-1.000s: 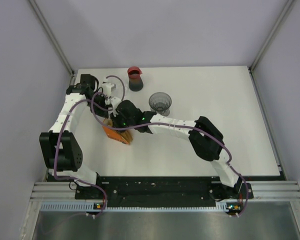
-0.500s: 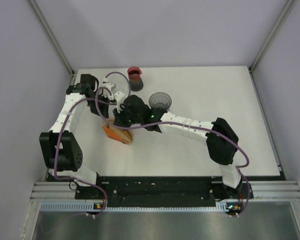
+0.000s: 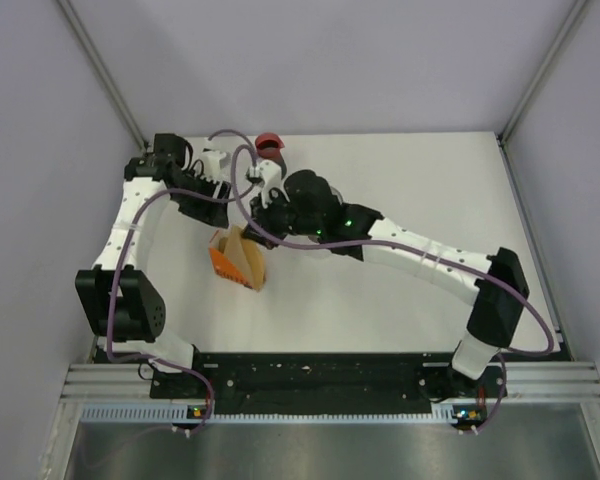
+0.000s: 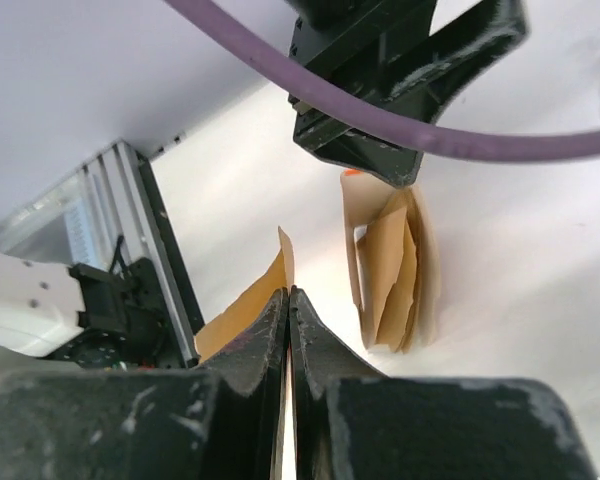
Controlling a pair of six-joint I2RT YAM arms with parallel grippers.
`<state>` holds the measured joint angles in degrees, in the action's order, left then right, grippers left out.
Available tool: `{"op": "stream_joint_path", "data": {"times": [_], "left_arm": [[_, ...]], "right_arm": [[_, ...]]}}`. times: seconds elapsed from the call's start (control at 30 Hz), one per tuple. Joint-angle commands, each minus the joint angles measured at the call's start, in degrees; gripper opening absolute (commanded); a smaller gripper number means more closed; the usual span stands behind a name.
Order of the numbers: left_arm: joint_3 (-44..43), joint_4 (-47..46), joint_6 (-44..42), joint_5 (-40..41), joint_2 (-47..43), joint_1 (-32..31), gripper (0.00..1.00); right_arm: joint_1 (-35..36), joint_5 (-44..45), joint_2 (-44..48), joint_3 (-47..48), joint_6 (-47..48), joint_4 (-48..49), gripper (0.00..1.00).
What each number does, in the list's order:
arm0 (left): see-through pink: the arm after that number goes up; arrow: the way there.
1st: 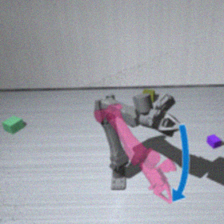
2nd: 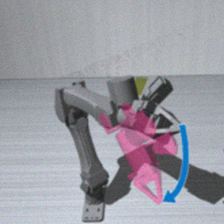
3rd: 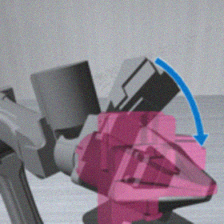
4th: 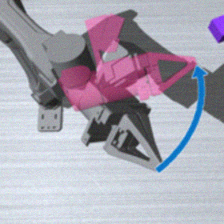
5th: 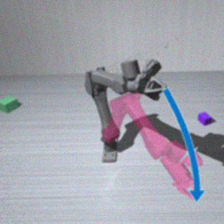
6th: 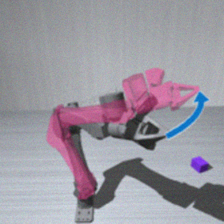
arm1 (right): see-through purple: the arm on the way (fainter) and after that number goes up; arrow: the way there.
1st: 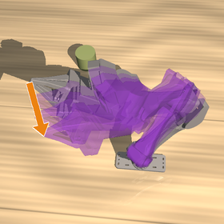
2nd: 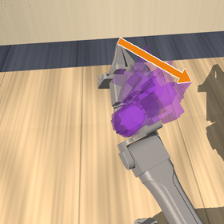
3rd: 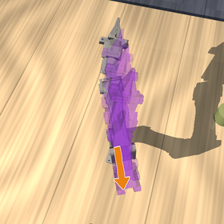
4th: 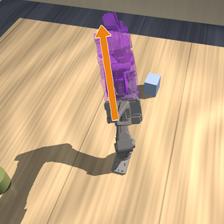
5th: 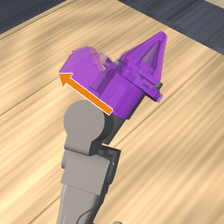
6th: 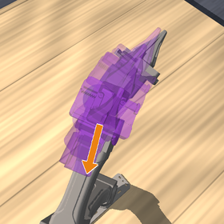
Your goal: Place the coffee filter in the dripper
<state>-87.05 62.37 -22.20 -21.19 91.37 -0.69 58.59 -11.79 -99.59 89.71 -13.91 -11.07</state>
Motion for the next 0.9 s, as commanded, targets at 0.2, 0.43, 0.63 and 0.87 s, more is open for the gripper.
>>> {"op": "stream_joint_path", "data": {"times": [0.2,0.43,0.63,0.87], "left_arm": [[-12.7,0.39,-0.14,-14.84,-3.3,-0.1,0.73],[-21.23,-4.69,12.5,-13.27,-5.85,-0.8,0.75],[-22.81,-10.96,19.38,3.06,-8.23,-13.61,0.8],[-27.56,-8.4,15.52,10.28,-3.58,-28.74,0.86]], "right_arm": [[-5.94,0.87,14.59,-0.77,-4.11,-4.39,0.0],[-6.12,23.7,18.29,1.17,-3.4,-9.14,0.0],[-6.2,39.19,18.21,1.69,-7.18,-7.48,0.0],[-6.12,46.06,17.15,1.08,-9.38,-3.52,0.0]]}}
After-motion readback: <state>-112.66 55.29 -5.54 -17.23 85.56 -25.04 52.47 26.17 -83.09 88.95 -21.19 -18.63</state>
